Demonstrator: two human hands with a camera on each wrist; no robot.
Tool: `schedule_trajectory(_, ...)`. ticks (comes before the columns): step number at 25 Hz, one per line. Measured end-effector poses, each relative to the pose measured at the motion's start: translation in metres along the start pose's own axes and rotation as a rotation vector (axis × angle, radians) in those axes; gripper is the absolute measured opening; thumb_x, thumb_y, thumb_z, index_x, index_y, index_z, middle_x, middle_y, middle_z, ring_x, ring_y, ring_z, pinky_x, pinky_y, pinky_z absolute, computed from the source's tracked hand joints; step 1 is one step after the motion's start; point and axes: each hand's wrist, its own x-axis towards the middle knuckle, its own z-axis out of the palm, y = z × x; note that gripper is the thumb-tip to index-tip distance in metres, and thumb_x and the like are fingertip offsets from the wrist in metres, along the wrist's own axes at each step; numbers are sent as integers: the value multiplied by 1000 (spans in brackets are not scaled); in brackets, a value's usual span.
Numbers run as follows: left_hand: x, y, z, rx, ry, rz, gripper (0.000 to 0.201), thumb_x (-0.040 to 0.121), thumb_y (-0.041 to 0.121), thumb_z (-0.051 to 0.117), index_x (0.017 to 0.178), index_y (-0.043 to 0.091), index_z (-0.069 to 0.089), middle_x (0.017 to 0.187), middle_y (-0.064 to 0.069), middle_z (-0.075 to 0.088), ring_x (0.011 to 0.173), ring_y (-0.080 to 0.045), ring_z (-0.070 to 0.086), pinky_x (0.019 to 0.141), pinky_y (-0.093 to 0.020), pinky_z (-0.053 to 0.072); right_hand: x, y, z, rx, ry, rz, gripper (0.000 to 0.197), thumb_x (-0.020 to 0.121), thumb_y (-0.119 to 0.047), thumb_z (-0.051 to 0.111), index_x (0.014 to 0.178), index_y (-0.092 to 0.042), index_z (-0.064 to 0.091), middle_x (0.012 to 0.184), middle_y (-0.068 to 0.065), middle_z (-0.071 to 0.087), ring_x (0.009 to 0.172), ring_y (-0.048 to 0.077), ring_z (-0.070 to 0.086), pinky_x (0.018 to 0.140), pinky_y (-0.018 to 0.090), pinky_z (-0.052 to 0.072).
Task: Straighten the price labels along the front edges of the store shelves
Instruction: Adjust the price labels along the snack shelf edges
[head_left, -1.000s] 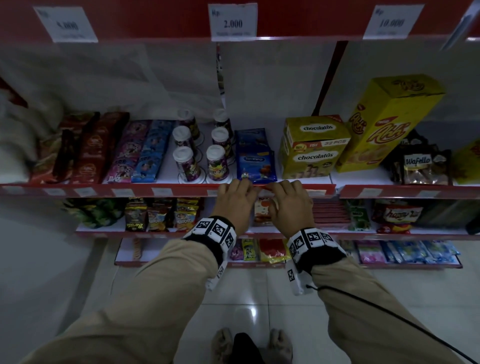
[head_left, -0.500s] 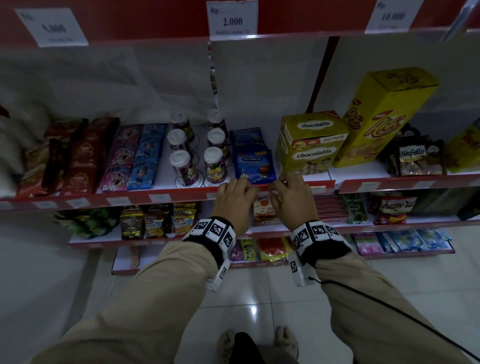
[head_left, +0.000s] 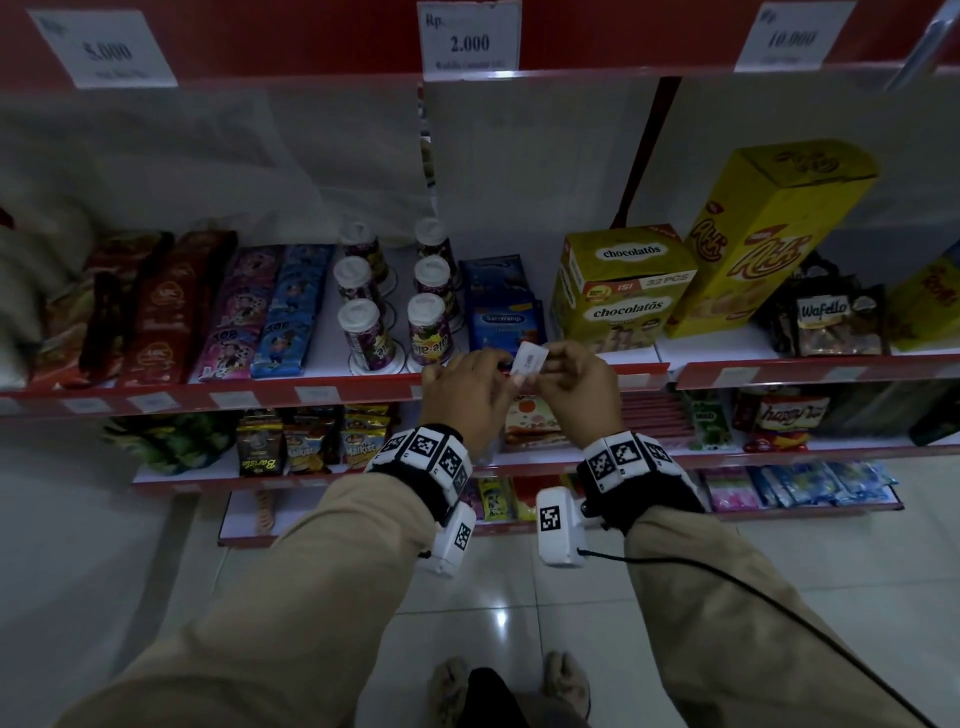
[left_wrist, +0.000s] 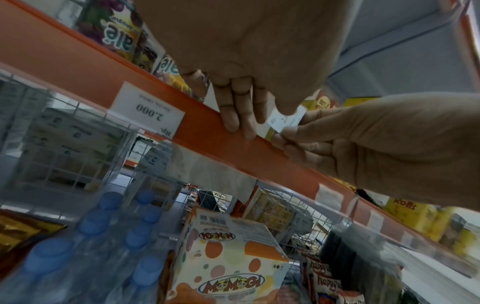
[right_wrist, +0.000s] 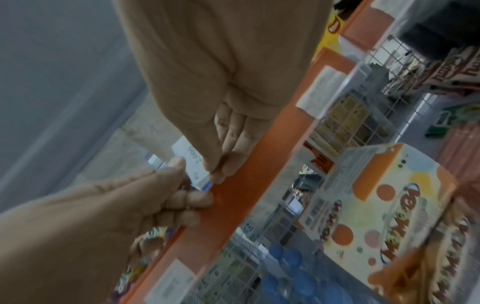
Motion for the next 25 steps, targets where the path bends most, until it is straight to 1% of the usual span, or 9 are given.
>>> schedule_trajectory(5, 1, -4, 2, 93, 18, 14, 18, 96, 30, 46, 99, 17, 59, 102, 1, 58, 104, -21, 48, 85, -36, 22, -10, 4, 6, 26, -100, 4, 25, 85, 0, 65, 107, -8, 58, 92, 13, 65, 83, 27, 64, 75, 32, 55)
schedule_trajectory(8, 2, -3, 2, 191, -1, 59, 20, 96, 31, 44, 100, 17, 58, 104, 1, 57, 104, -22, 48, 89, -37, 22, -5, 2, -3, -212, -84, -248, 29, 87, -2, 60, 116, -7, 61, 108, 12, 63, 97, 22, 60, 81, 31, 52)
schedule_trajectory(10, 3, -3, 0, 226, -13, 86, 22, 95, 32, 44, 103, 18, 59, 107, 1, 58, 105, -22, 49, 90, -36, 23, 1, -2, -9, -411, -131, -398, 27, 87, -2, 59, 113, -8, 65, 107, 13, 64, 99, 27, 58, 82, 37, 50)
schedule_trajectory(12, 4, -4, -3, 205, -11, 98, 21, 94, 34, 48, 101, 19, 60, 105, 2, 60, 103, -21, 51, 90, -35, 23, 8, -5, -14, -557, -183, -443, 24, 84, 1, 58, 104, -7, 69, 100, 14, 66, 94, 31, 59, 79, 37, 48)
schedule_trajectory(14, 4, -5, -6, 180, 4, 111, 18, 92, 35, 52, 97, 20, 60, 100, 3, 62, 100, -20, 53, 88, -34, 23, 11, -5, -18, -571, -161, -424, 20, 83, 2, 59, 97, -7, 70, 96, 13, 67, 89, 30, 61, 76, 34, 47)
schedule_trajectory(16, 3, -8, -7, 147, 20, 124, 17, 91, 37, 55, 97, 21, 59, 97, 5, 64, 97, -19, 55, 89, -34, 25, 11, -2, -21, -446, -68, -356, 15, 85, 0, 59, 94, -7, 69, 92, 10, 68, 84, 26, 63, 74, 37, 51)
schedule_trajectory(19, 1, -12, -6, 61, 42, 110, 21, 89, 35, 59, 104, 22, 56, 94, 8, 65, 94, -18, 57, 88, -34, 27, 11, 2, -20, -327, 24, -270, 12, 88, -5, 59, 91, -12, 69, 87, 3, 69, 79, 18, 63, 68, 38, 54)
schedule_trajectory(22, 3, -12, -3, 18, 46, 89, 29, 88, 33, 60, 113, 23, 52, 92, 9, 64, 93, -18, 56, 87, -35, 29, 8, 6, -16, -368, -13, -283, 13, 86, -3, 61, 91, -11, 69, 89, 3, 69, 81, 17, 63, 73, 36, 53)
schedule_trajectory(25, 4, -12, -1, 104, 5, 102, 29, 90, 33, 56, 118, 25, 52, 103, 4, 61, 101, -22, 52, 88, -38, 33, 7, 11, -13, -395, -32, -270, 15, 86, -1, 60, 94, -9, 69, 93, 7, 68, 90, 21, 61, 79, 37, 51)
